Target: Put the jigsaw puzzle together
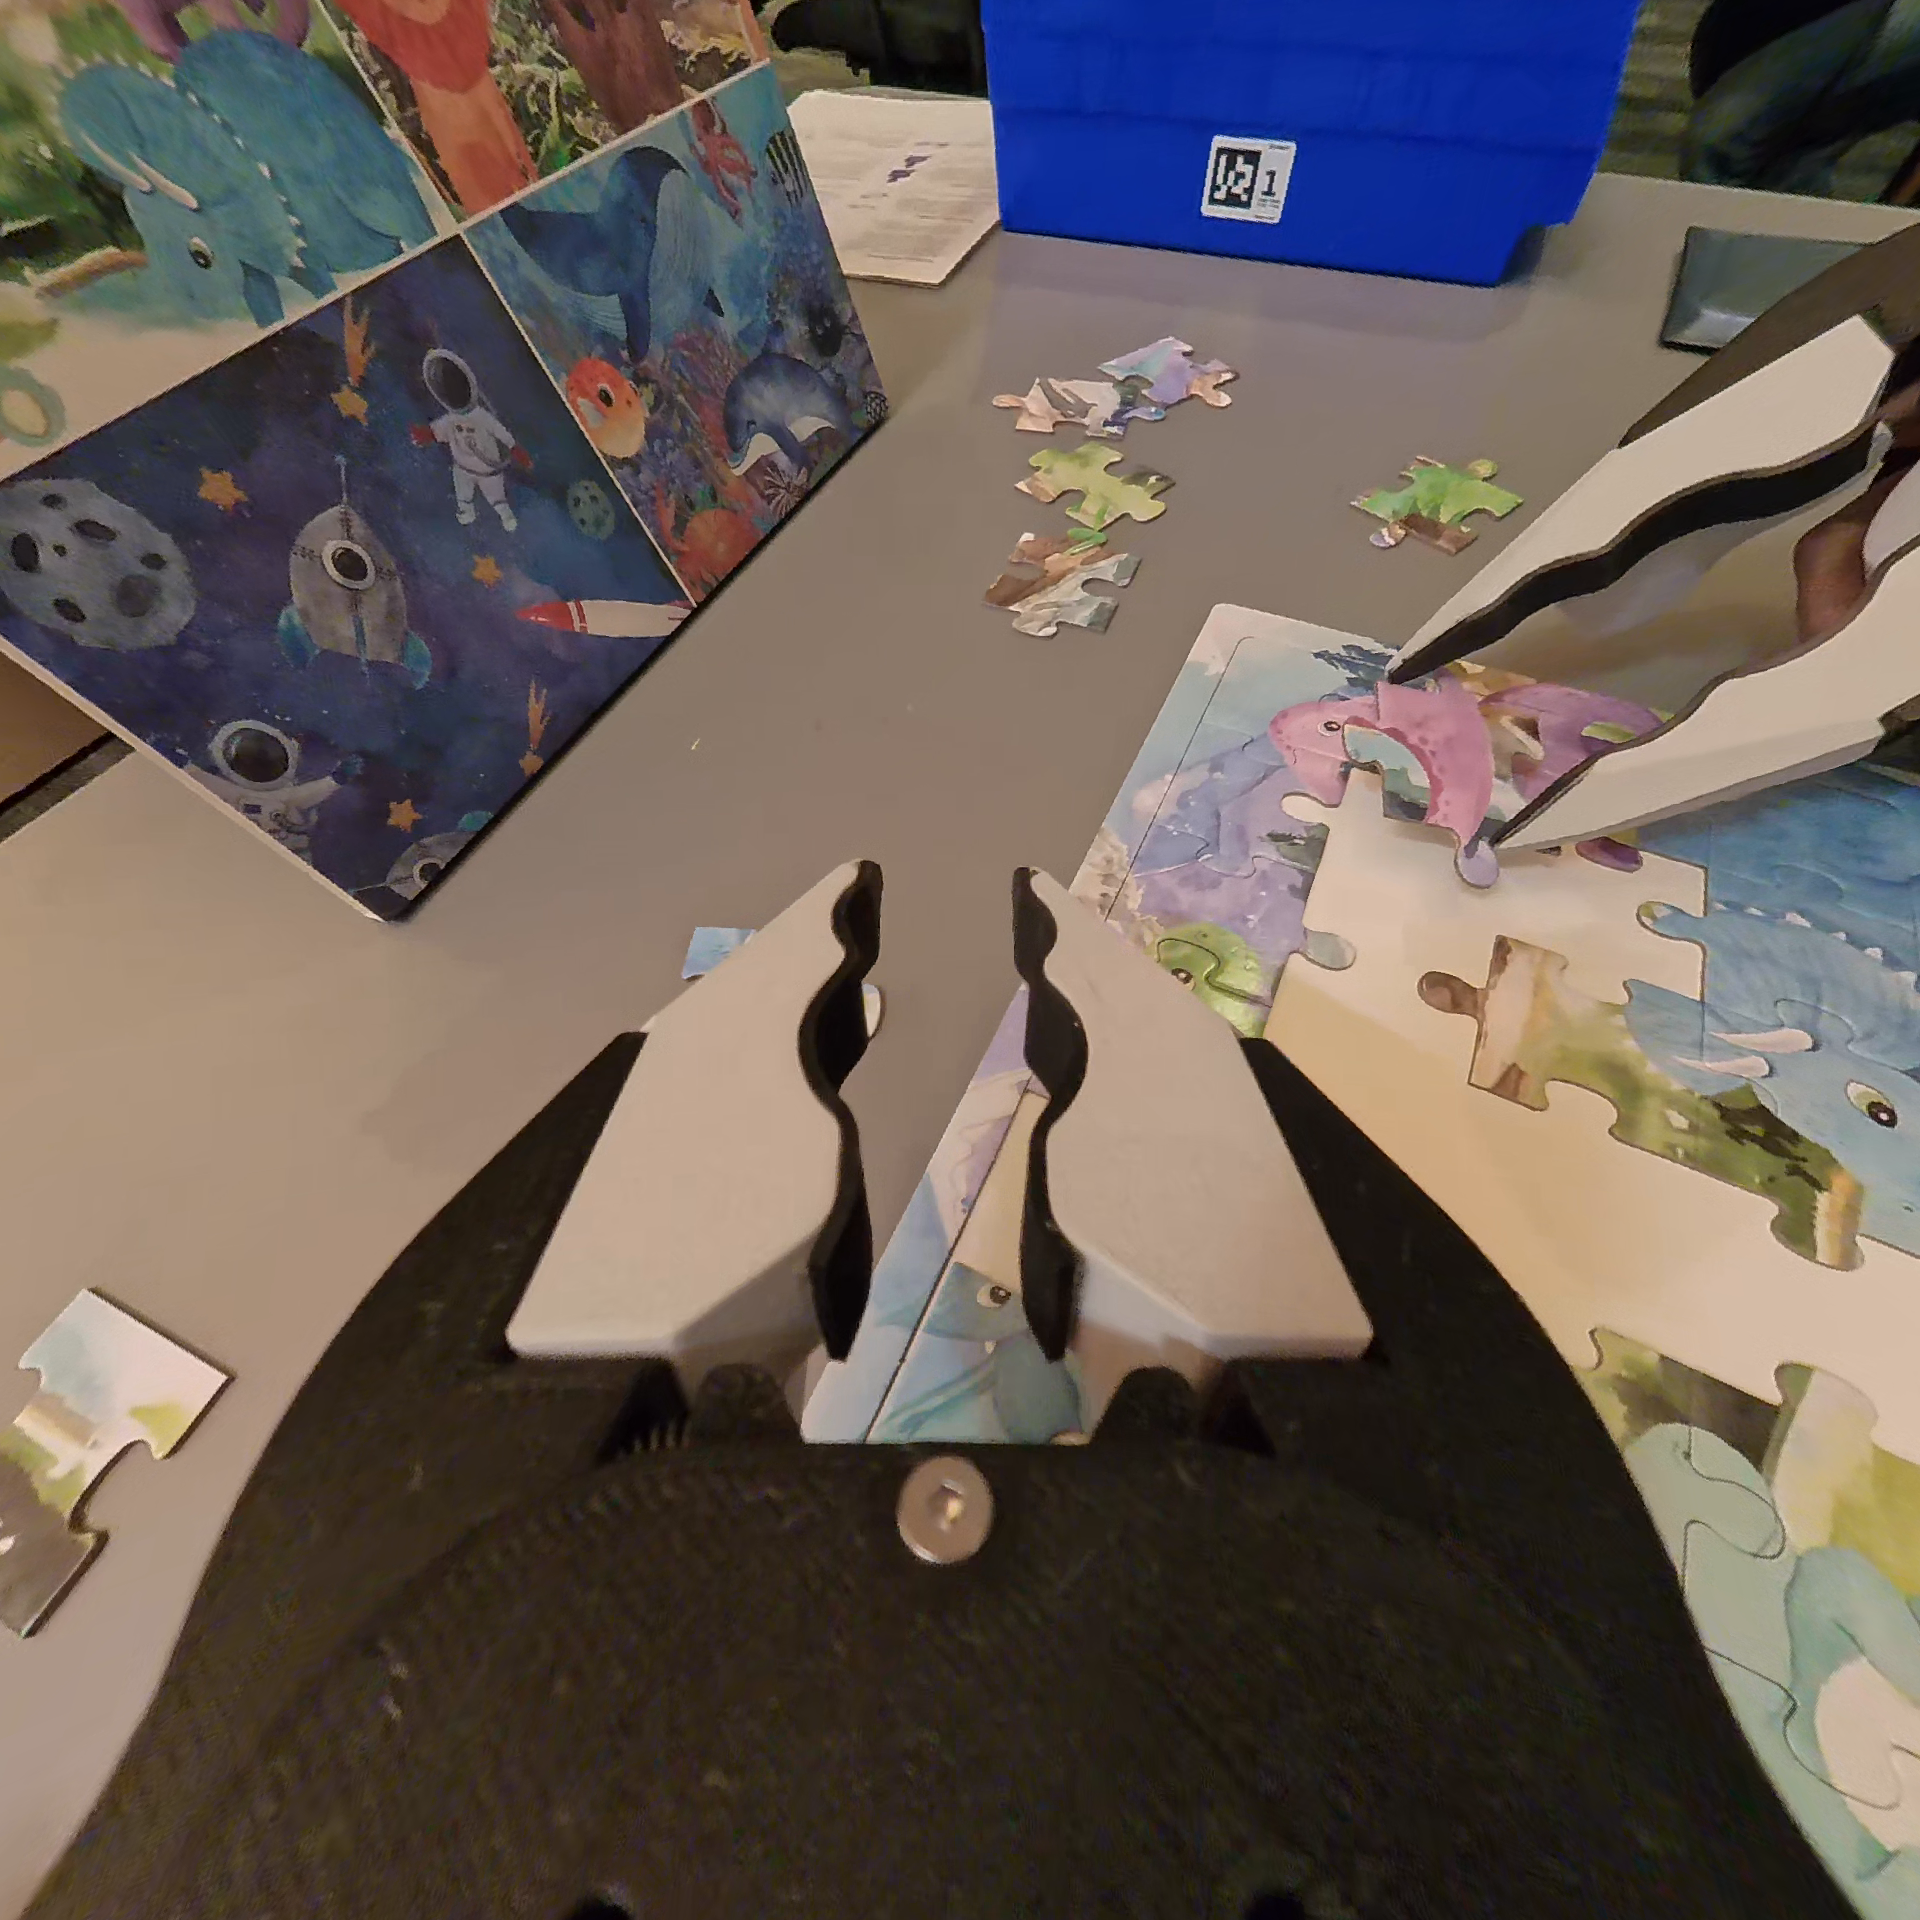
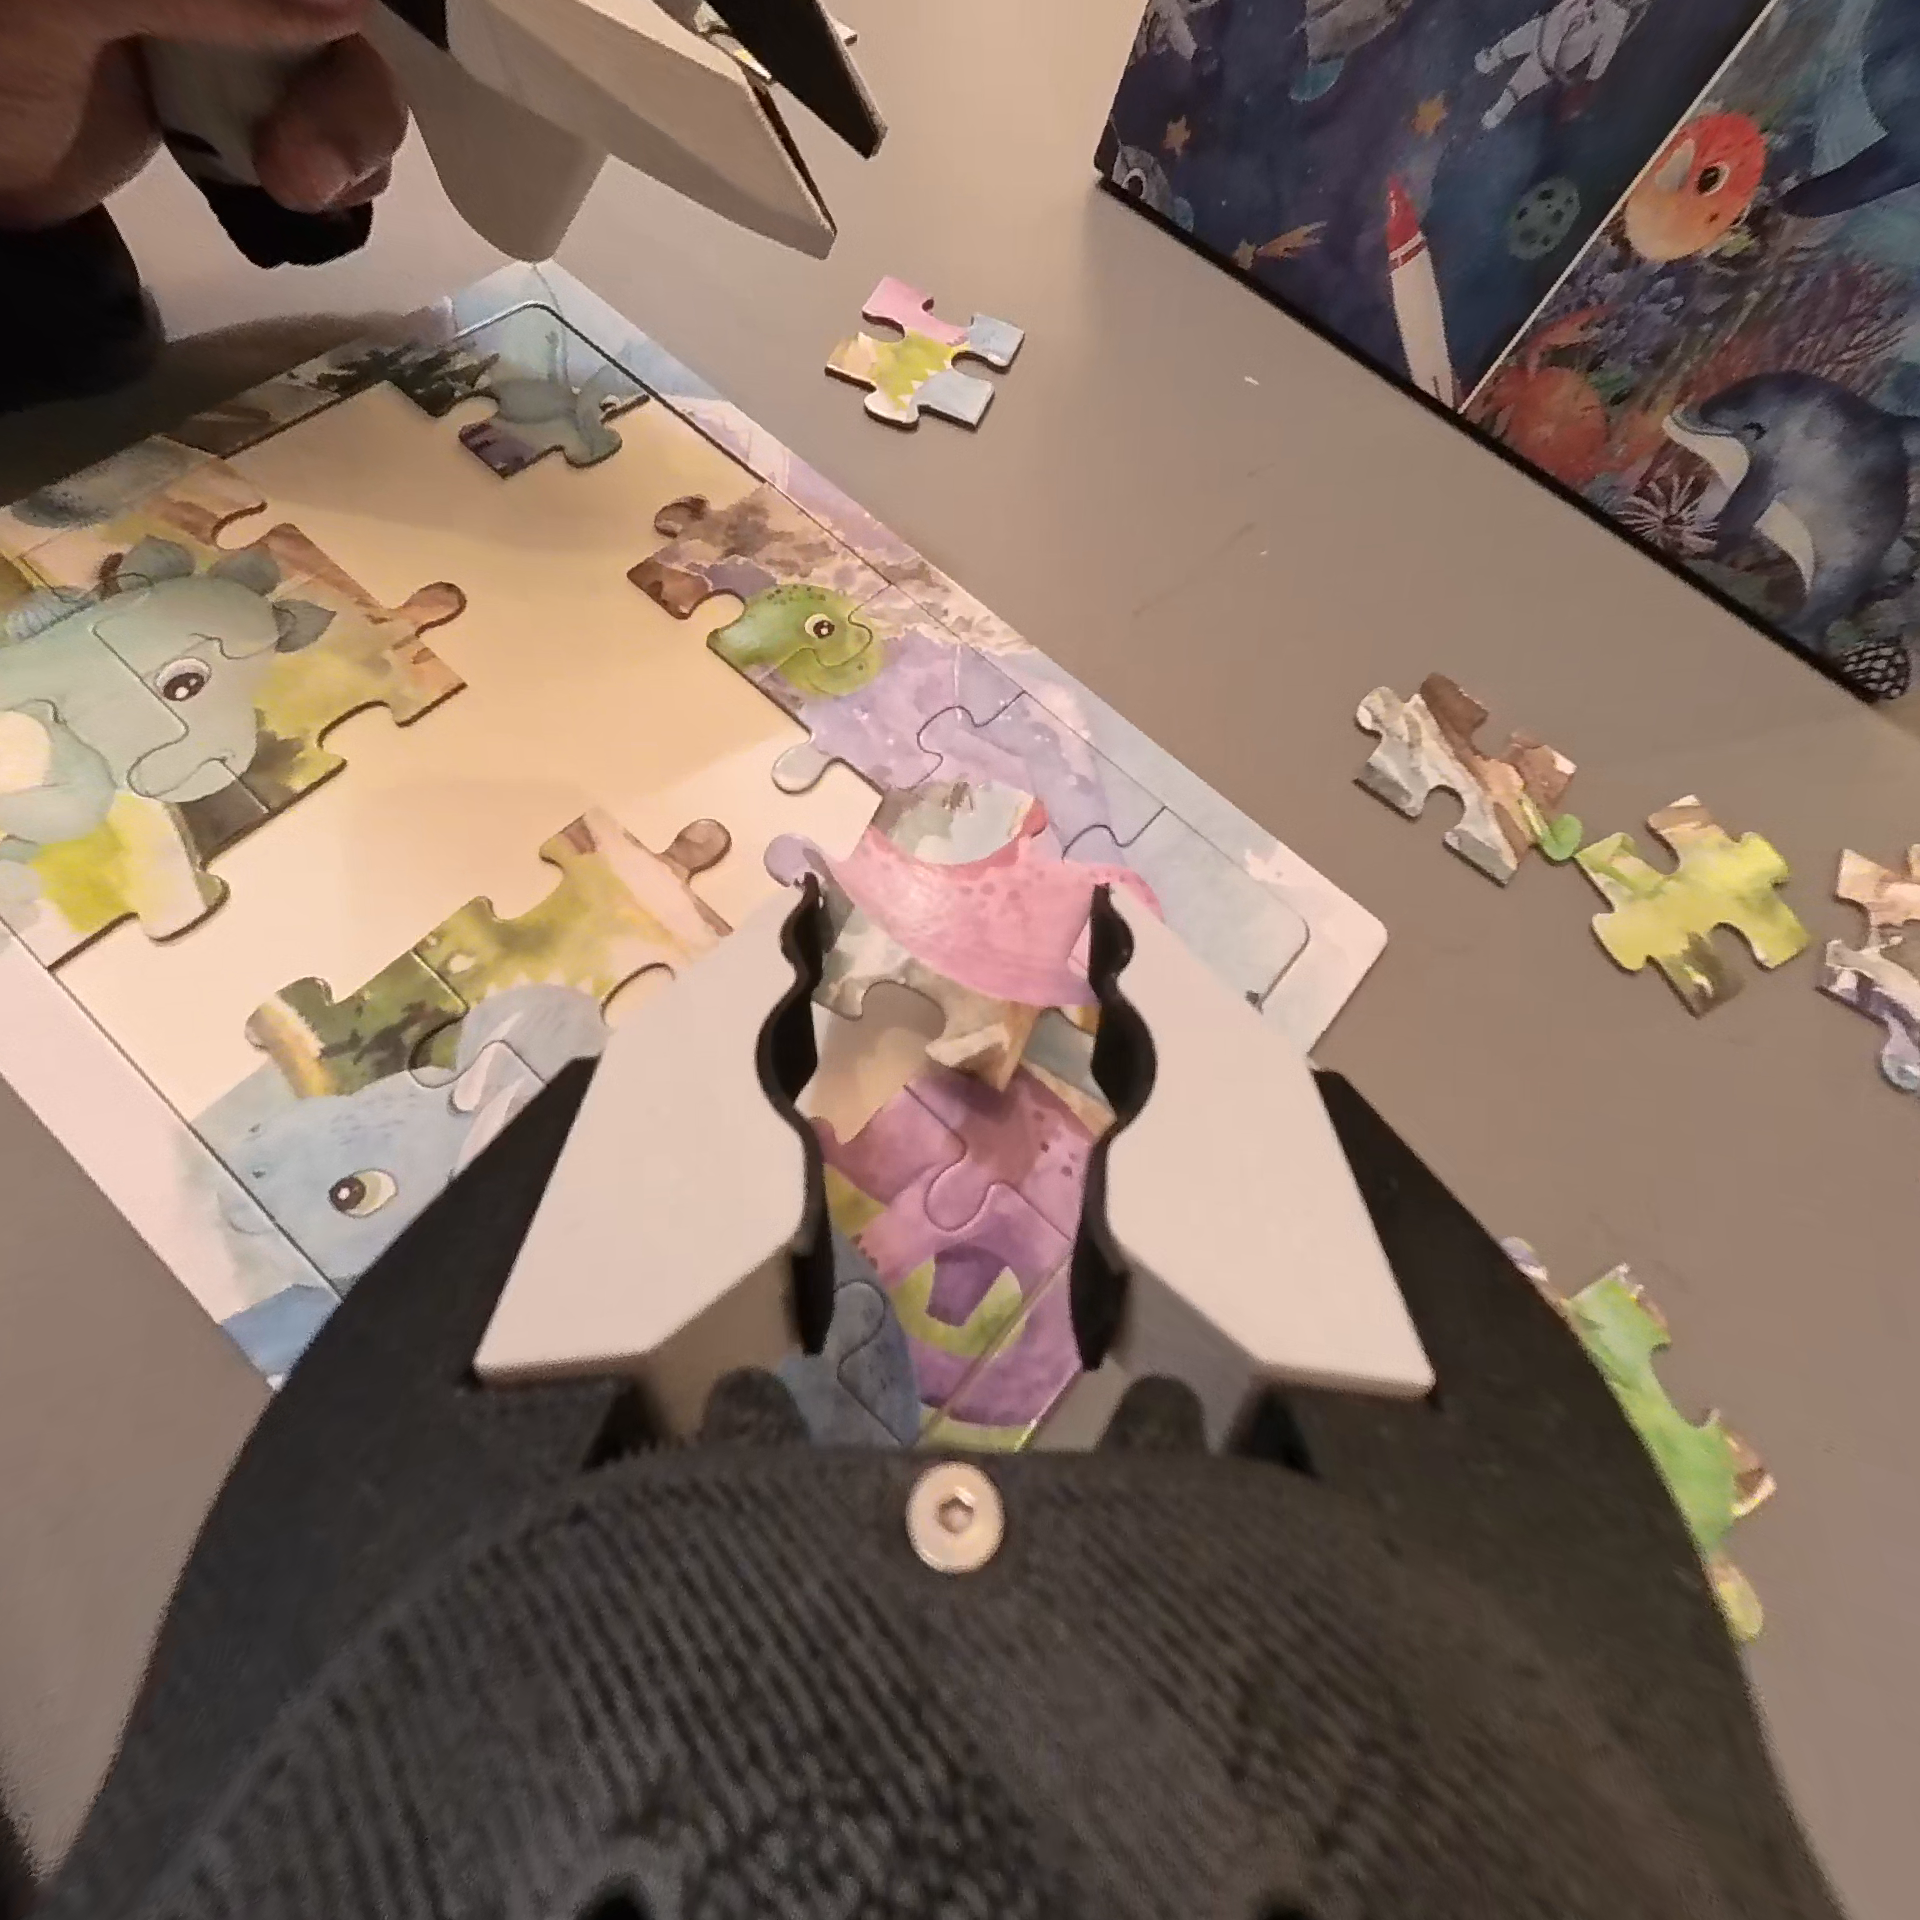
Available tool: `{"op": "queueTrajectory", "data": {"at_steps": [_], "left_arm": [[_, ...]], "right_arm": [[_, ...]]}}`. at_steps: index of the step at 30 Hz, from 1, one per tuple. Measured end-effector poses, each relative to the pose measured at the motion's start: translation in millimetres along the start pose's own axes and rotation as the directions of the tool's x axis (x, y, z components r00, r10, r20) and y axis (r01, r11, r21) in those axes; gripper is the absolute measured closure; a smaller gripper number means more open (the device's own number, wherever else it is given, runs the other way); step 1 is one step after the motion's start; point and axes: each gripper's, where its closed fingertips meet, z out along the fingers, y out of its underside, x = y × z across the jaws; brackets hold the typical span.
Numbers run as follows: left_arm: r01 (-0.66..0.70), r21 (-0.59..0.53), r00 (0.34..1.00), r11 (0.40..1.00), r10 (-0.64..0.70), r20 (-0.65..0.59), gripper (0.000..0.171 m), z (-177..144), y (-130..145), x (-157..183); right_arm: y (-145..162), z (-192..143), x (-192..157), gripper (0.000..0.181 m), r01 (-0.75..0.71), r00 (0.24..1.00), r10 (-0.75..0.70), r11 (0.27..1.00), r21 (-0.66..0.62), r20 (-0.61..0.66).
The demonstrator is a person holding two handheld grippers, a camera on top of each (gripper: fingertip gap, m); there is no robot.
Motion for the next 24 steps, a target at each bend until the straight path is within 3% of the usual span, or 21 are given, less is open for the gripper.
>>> {"op": "queueTrajectory", "data": {"at_steps": [6, 12, 17, 19, 23, 24], "left_arm": [[-0.008, 0.005, 1.0, 1.0, 0.008, -0.02, 0.147, 0.2, -1.8, 5.3], [-0.066, 0.064, 0.95, 0.996, 0.082, -0.301, 0.142, -0.9, -19.3, 73.5], [0.046, -0.049, 0.905, 0.998, -0.063, -0.421, 0.14, 14.1, -10.3, 106.4], [0.183, -0.054, 0.84, 0.982, -0.185, -0.511, 0.139, 12.4, -17.1, 116.5], [0.503, -0.141, 0.515, 0.853, -0.427, -0.743, 0.137, -3.9, -42.6, 133.3], [0.543, -0.155, 0.476, 0.826, -0.454, -0.754, 0.137, -4.7, -45.1, 131.5]], "right_arm": [[-1.6, -2.3, 1.9, 0.132, -0.002, 1.0, 0.002, 1.0, 0.013, -0.006], [-18.2, -10.5, 0.8, 0.131, -0.083, 0.996, 0.08, 0.991, 0.108, 0.037], [-39.8, -23.2, 4.2, 0.131, -0.128, 0.992, 0.121, 0.963, 0.239, 0.045], [-44.9, -27.2, 6.8, 0.131, -0.098, 0.995, 0.099, 0.958, 0.269, 0.008], [-53.5, -31.6, 4.6, 0.131, -0.027, 0.998, 0.043, 0.955, 0.296, -0.046], [-54.9, -32.2, 3.9, 0.131, -0.015, 0.998, 0.033, 0.955, 0.297, -0.055]]}}
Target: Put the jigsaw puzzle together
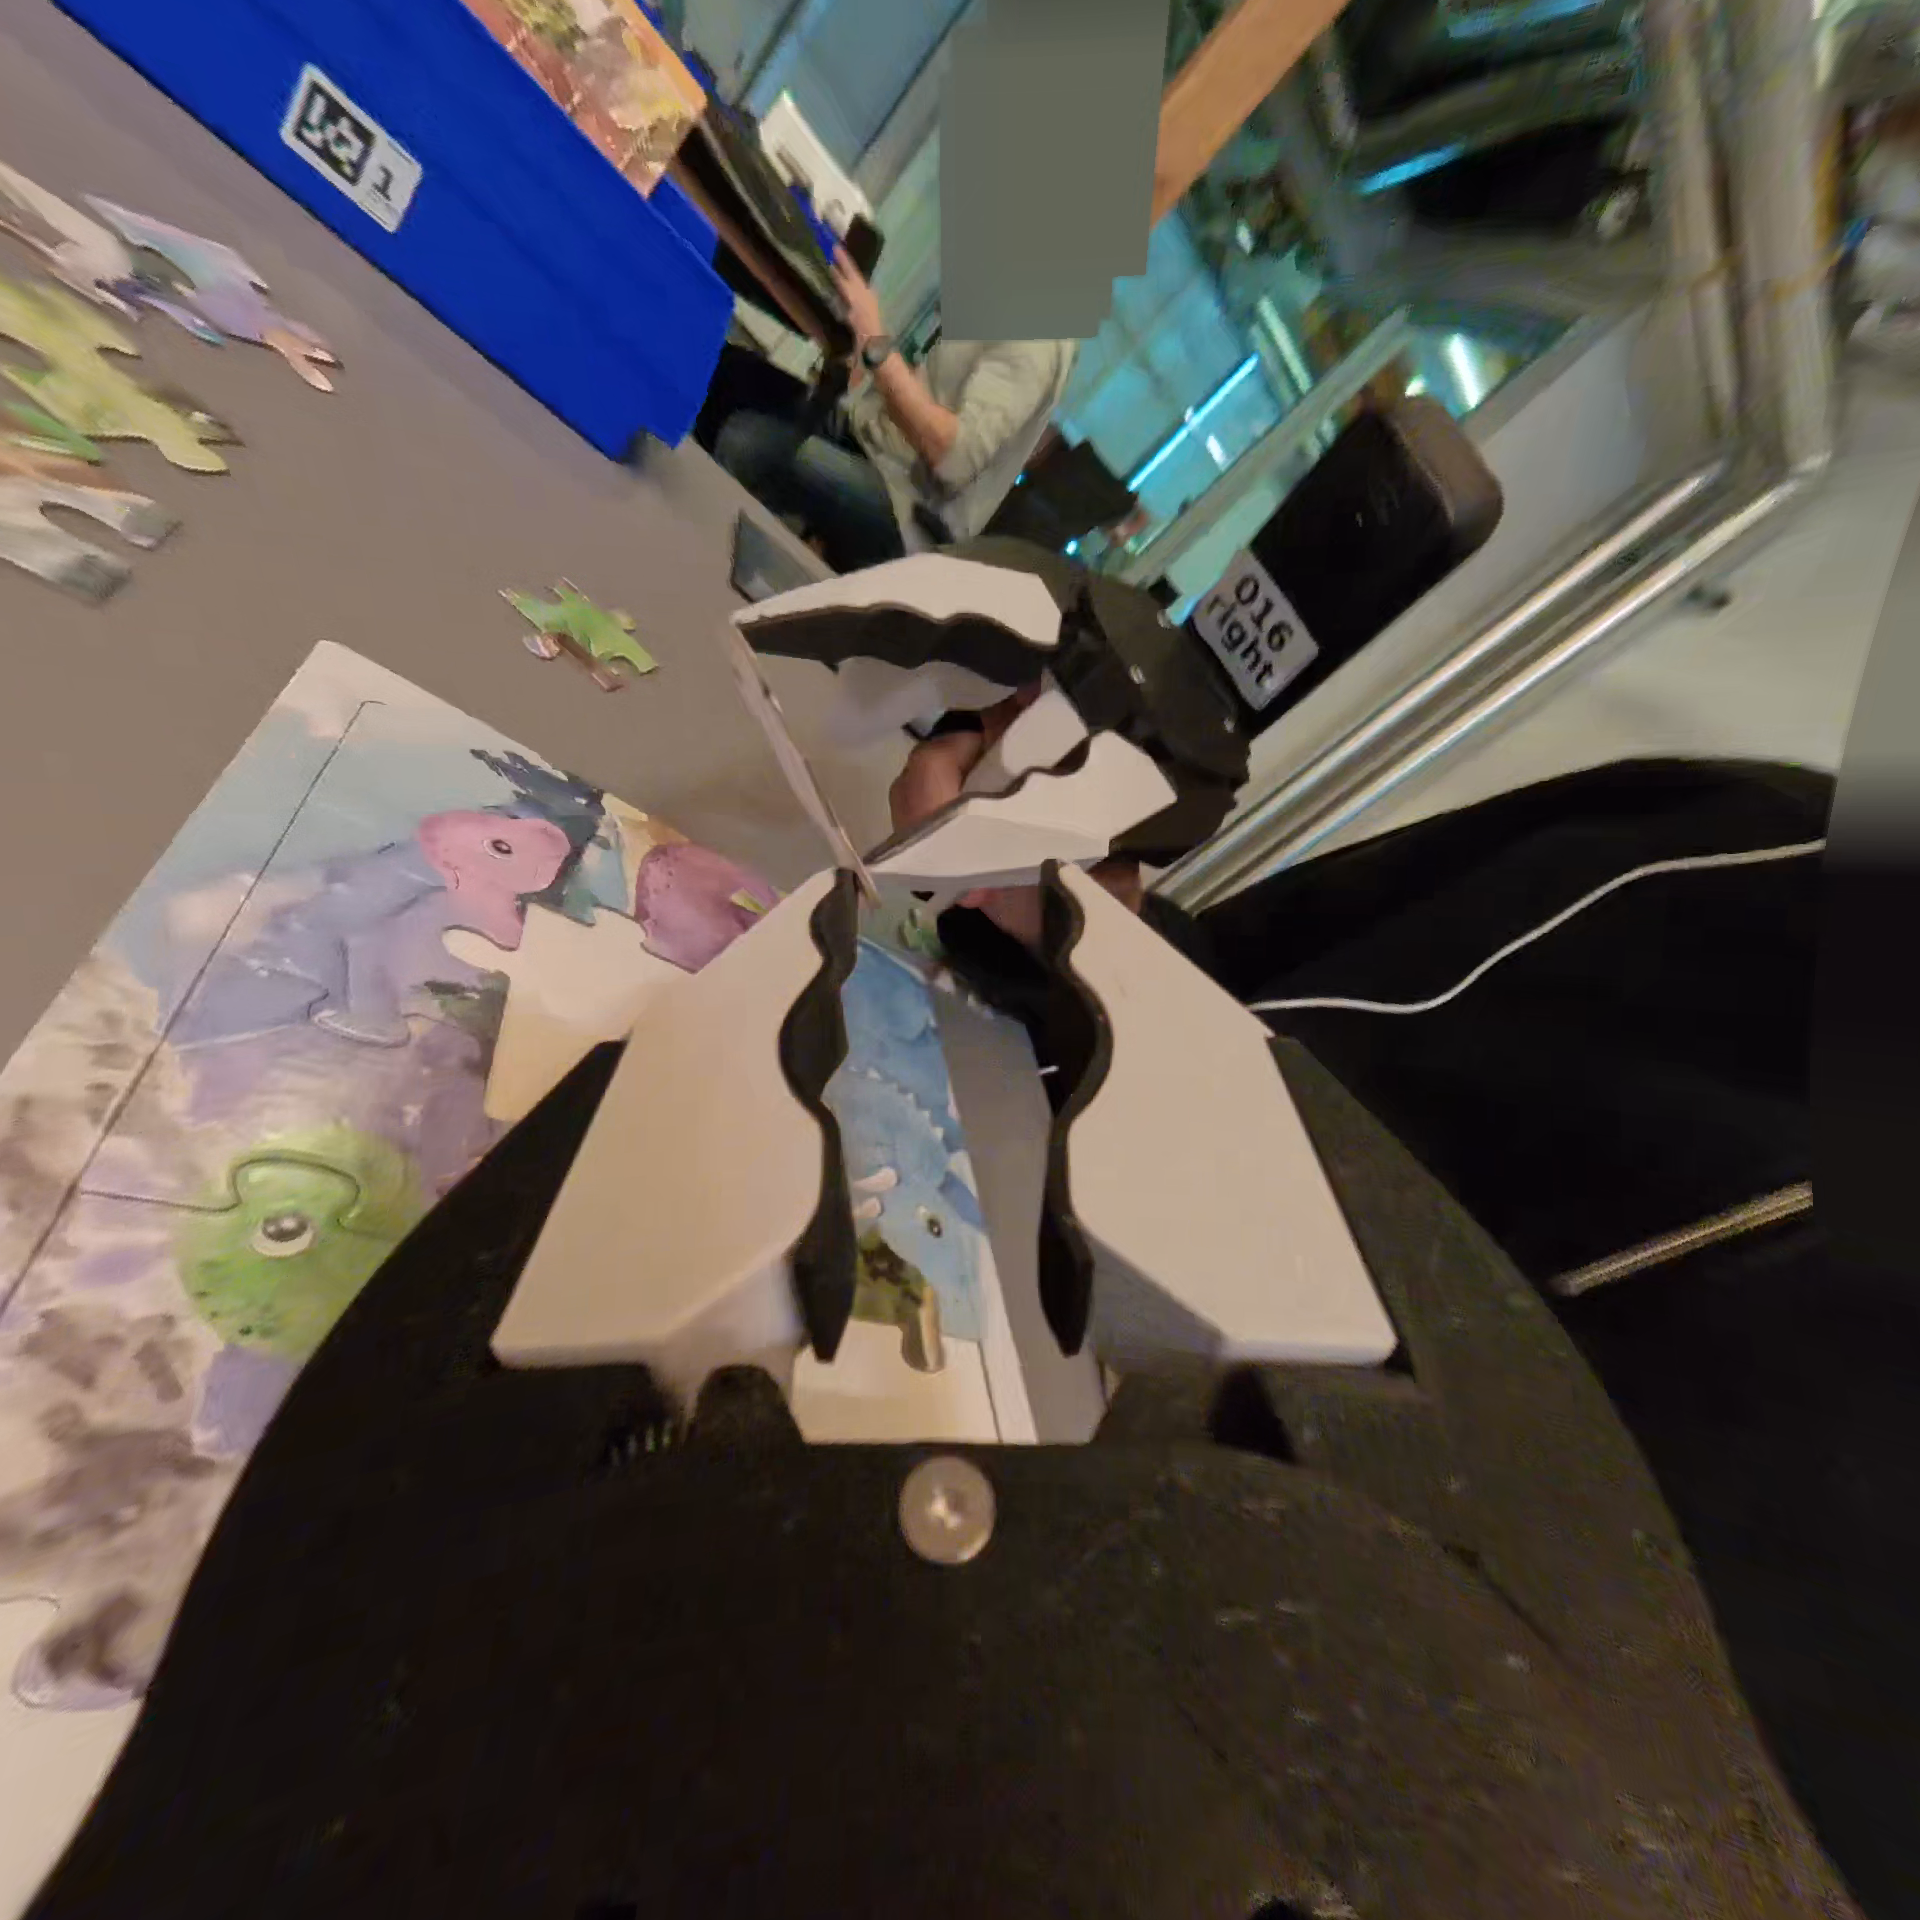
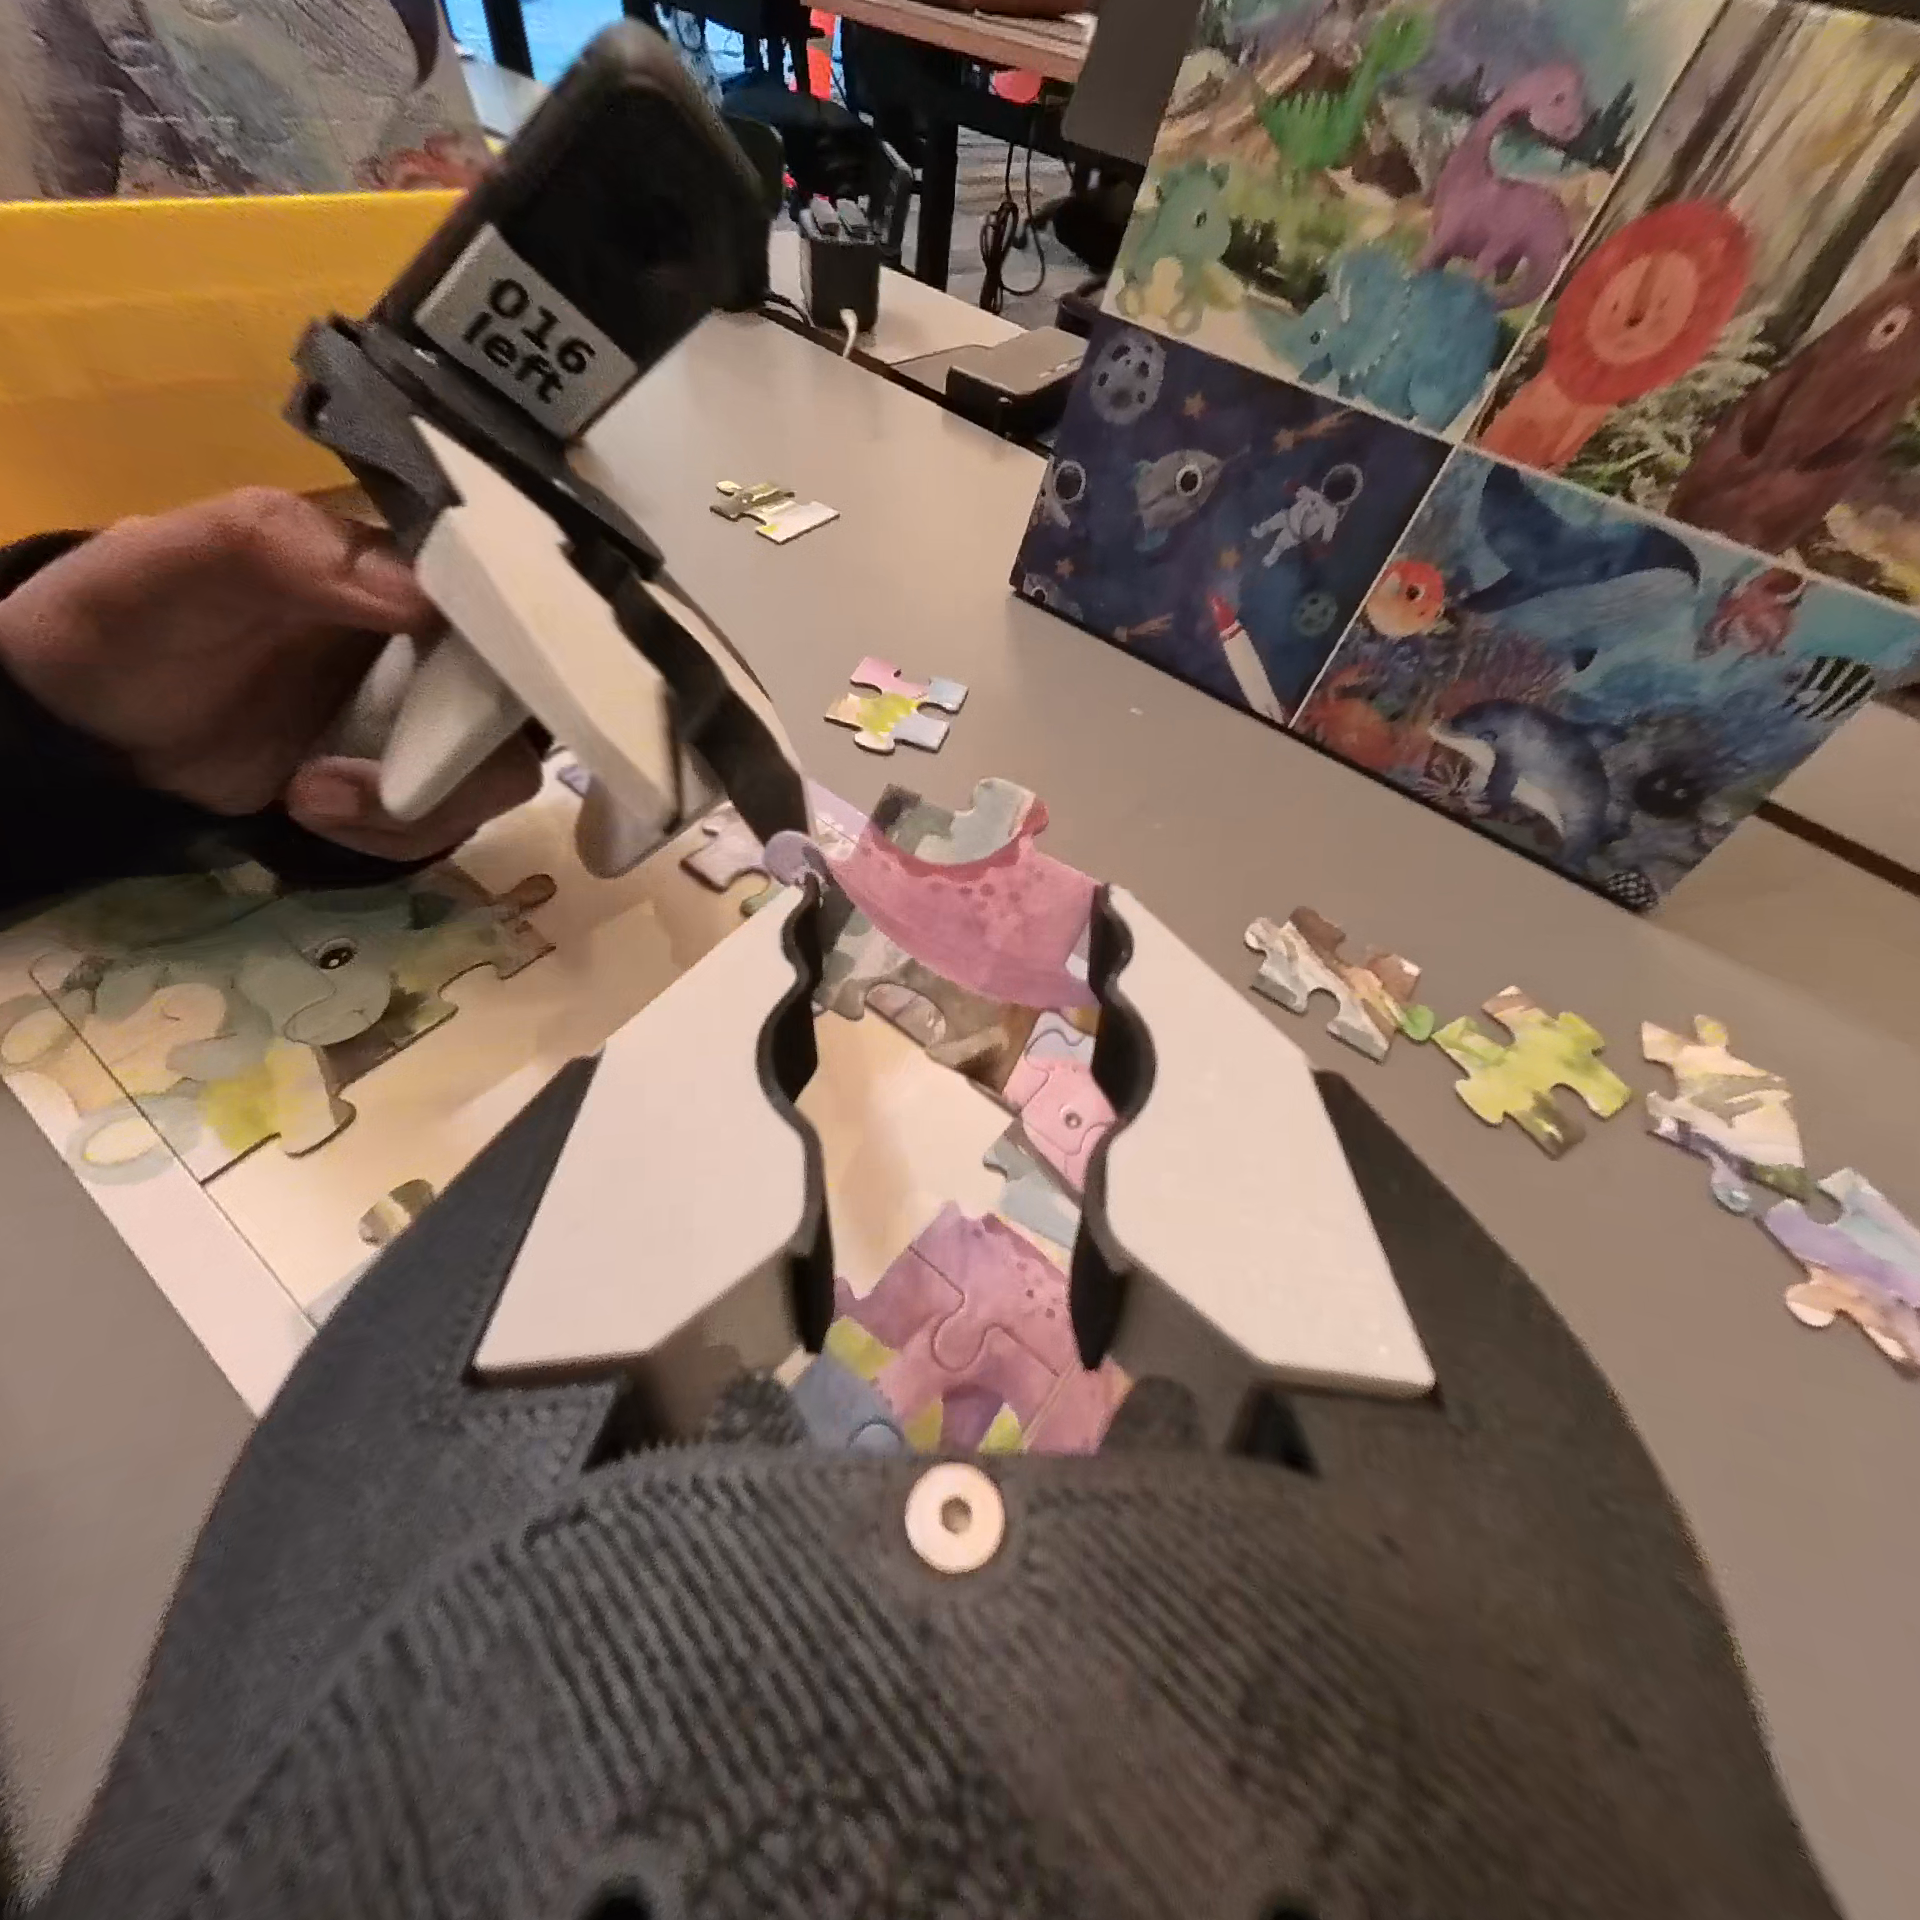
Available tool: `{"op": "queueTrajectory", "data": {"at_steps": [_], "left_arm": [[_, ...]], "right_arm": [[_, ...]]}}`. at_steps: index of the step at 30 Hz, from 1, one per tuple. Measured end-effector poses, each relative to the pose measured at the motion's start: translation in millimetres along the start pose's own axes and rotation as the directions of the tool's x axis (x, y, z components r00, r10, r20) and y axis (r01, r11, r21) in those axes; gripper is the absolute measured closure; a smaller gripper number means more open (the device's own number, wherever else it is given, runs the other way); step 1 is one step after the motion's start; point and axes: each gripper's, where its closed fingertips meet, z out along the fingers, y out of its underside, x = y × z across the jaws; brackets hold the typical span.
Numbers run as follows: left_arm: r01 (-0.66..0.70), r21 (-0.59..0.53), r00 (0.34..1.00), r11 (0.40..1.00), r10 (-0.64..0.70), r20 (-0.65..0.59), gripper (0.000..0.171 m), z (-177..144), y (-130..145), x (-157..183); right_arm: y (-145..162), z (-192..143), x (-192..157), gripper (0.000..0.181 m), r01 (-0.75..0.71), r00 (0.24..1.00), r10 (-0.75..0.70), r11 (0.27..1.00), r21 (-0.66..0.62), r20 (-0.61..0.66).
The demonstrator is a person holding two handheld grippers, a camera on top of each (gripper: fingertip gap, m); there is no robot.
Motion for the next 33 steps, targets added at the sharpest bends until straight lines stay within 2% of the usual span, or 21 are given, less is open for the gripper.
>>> {"op": "queueTrajectory", "data": {"at_steps": [4, 9, 10, 11, 15, 19, 21, 23, 26, 30, 33], "left_arm": [[0.024, 0.025, 1.0, 0.999, -0.024, 0.017, 0.154, -4.1, -3.2, -4.7], [0.023, 0.007, 0.999, 1.0, -0.023, 0.039, 0.163, -2.8, 0.0, -8.0], [0.028, 0.008, 0.999, 1.0, -0.028, 0.036, 0.165, -2.6, 0.1, -8.2], [0.031, 0.013, 0.999, 0.999, -0.032, 0.028, 0.168, -2.7, -0.3, -7.7], [0.027, 0.029, 0.999, 0.999, -0.028, 0.036, 0.17, -5.5, -3.0, -9.5], [-0.025, 0.004, 0.993, 1.0, 0.025, 0.118, 0.171, -8.9, -1.4, -19.0], [-0.066, -0.015, 0.985, 0.998, 0.067, 0.161, 0.171, -10.9, -1.2, -22.6], [-0.083, -0.004, 0.981, 0.997, 0.082, 0.175, 0.171, -13.1, -4.6, -22.8], [-0.074, 0.031, 0.981, 0.997, 0.067, 0.181, 0.171, -17.3, -9.2, -24.9], [-0.061, 0.022, 0.978, 0.998, 0.055, 0.201, 0.171, -17.6, -6.7, -31.3], [-0.063, 0.003, 0.976, 0.998, 0.061, 0.209, 0.171, -15.7, -4.0, -32.2]], "right_arm": [[-4.4, -0.6, -4.5, 0.131, 0.016, 1.0, -0.016, 1.0, 0.02, 0.009], [-11.4, -4.4, -4.9, 0.131, 0.03, 1.0, -0.03, 0.998, 0.062, 0.005], [-12.3, -5.2, -4.8, 0.133, 0.034, 0.999, -0.034, 0.997, 0.066, 0.003], [-13.1, -6.3, -5.3, 0.147, 0.04, 0.999, -0.041, 0.997, 0.07, 0.003], [-13.1, -7.6, -6.9, 0.144, 0.075, 0.997, -0.075, 0.995, 0.068, 0.001], [-10.5, -12.1, -0.6, 0.145, 0.058, 0.998, -0.059, 0.997, 0.057, 0.013], [0.1, -12.1, -4.3, 0.154, -0.003, 0.995, 0.004, 1.0, -0.003, 0.099], [16.6, -10.5, -15.9, 0.154, -0.05, 0.976, 0.069, 0.994, -0.095, 0.207], [32.2, -10.1, -35.7, 0.157, -0.013, 0.954, 0.057, 0.988, -0.152, 0.294], [46.8, -8.1, -53.0, 0.156, 0.123, 0.943, -0.049, 0.97, -0.21, 0.329], [45.1, -6.3, -32.6, 0.159, 0.145, 0.971, -0.096, 0.965, -0.22, 0.219]]}}
